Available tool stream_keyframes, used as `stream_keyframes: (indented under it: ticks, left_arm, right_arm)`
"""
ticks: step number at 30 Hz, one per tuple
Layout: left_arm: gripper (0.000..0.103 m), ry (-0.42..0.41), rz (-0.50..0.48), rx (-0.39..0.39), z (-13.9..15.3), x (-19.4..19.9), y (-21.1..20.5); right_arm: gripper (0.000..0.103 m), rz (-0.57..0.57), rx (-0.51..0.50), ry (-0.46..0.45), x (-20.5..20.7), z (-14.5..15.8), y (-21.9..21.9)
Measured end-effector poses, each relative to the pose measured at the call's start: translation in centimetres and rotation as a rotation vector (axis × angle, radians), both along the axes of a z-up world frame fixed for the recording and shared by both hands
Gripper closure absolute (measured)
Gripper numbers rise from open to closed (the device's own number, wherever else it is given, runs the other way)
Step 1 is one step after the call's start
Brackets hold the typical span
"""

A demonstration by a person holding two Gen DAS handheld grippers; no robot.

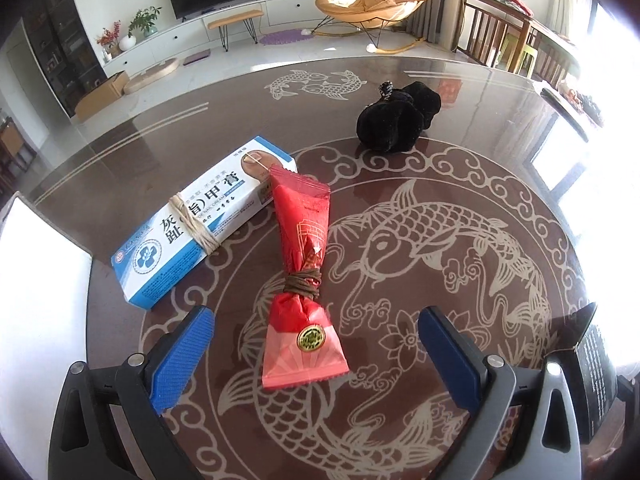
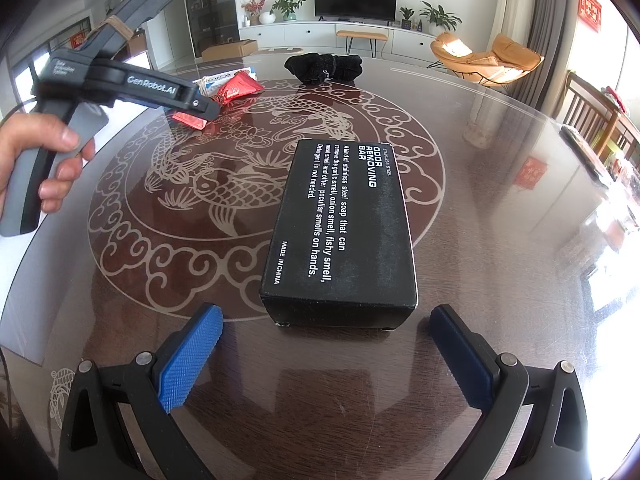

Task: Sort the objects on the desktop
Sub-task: 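Grasp the red pouch with the left tool while the right tool holds the black box, then carry the red pouch and black box into the cardboard box and open both tools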

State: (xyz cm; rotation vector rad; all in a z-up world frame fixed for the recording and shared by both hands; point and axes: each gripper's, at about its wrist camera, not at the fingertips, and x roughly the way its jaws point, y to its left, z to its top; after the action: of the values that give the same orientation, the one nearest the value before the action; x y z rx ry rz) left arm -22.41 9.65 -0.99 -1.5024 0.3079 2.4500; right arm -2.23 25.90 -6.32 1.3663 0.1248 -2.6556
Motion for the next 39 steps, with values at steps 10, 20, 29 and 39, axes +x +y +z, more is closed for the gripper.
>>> stream_keyframes:
  ticks: [10, 20, 29, 39]
  left_arm:
    - [0.081, 0.024, 0.025, 0.096, 0.2, 3.7, -2.2]
    - [0.081, 0.017, 0.008, 0.222, 0.2, 16.0, -6.8]
    - [0.081, 0.09, 0.004, 0.384, 4.5, 19.8, -10.3]
    - [0.081, 0.259, 0.155, 0.469, 14.0, 24.9, -25.2]
  right_arm:
    - [0.0, 0.0, -0.001, 0.0, 0.0, 0.0, 0.0]
    - [0.0, 0.053, -0.031, -0.157, -3.3, 0.8, 0.2]
    - [0.044, 0.012, 0.013, -0.19, -5.6, 3.2, -1.0]
    - [0.044, 0.217, -0.254, -0.061, -4.8, 14.8, -14.8]
